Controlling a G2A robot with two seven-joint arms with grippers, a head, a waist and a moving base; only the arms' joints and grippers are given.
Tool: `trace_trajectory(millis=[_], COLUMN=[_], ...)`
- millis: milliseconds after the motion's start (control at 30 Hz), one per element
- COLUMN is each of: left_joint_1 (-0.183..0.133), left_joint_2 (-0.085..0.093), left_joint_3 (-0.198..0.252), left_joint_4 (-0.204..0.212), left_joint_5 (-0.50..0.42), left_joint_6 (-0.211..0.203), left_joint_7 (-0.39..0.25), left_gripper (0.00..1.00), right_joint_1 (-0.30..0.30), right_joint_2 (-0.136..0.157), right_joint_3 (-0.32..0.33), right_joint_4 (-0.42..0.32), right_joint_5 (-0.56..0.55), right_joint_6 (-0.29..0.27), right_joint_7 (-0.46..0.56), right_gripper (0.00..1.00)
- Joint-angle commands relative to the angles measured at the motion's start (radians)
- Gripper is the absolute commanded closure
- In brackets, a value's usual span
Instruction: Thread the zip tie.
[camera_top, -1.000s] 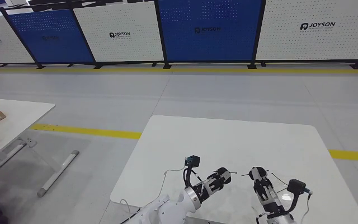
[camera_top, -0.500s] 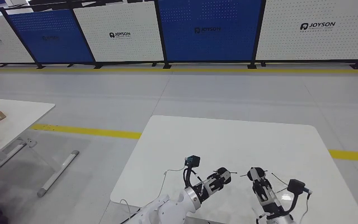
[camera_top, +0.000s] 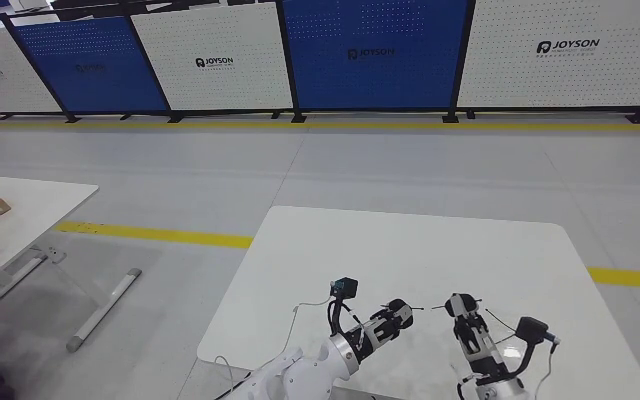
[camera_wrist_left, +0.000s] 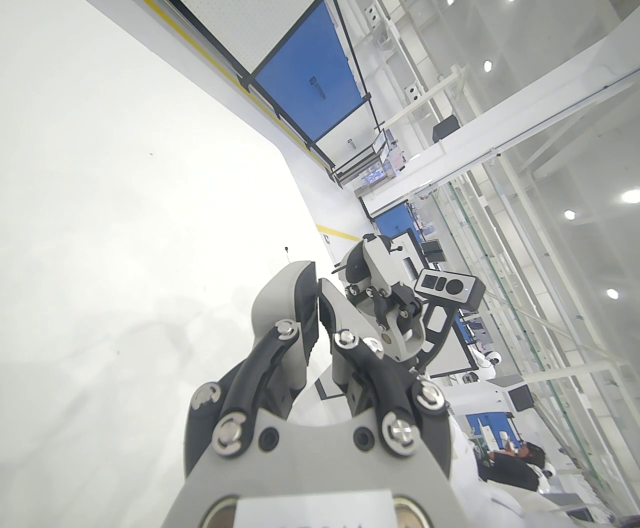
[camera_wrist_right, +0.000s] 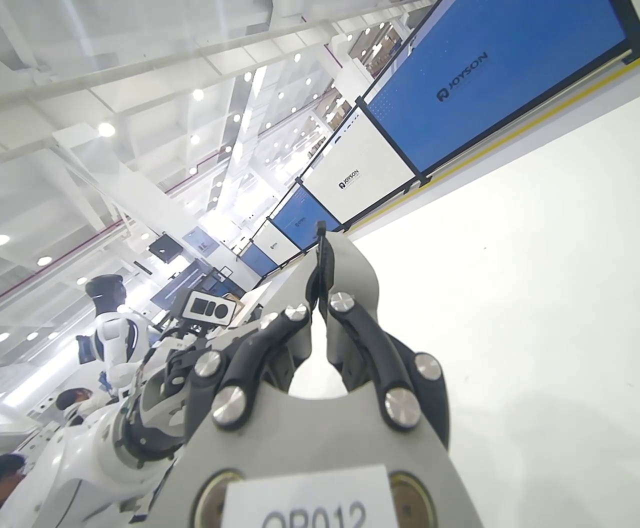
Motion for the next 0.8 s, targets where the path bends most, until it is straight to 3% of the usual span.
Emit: trace_trajectory(millis=[0,767], left_joint_1=[0.0,0.0], left_joint_2=[0.0,0.0], left_joint_3=[0.0,0.0], left_joint_4=[0.0,0.0], left_joint_5=[0.0,0.0], left_joint_6=[0.0,0.0], left_joint_7=[0.0,0.0], left_gripper=[1.0,1.0], right_joint_1=[0.005,0.005], right_joint_2=[-0.002,-0.02], right_joint_3=[-0.007,-0.005], right_joint_4=[0.001,-0.001], right_joint_5=[-0.004,-0.018], right_joint_6=[0.007,0.02], right_joint_7=[0.018,0.035], right_gripper=[1.0,1.0])
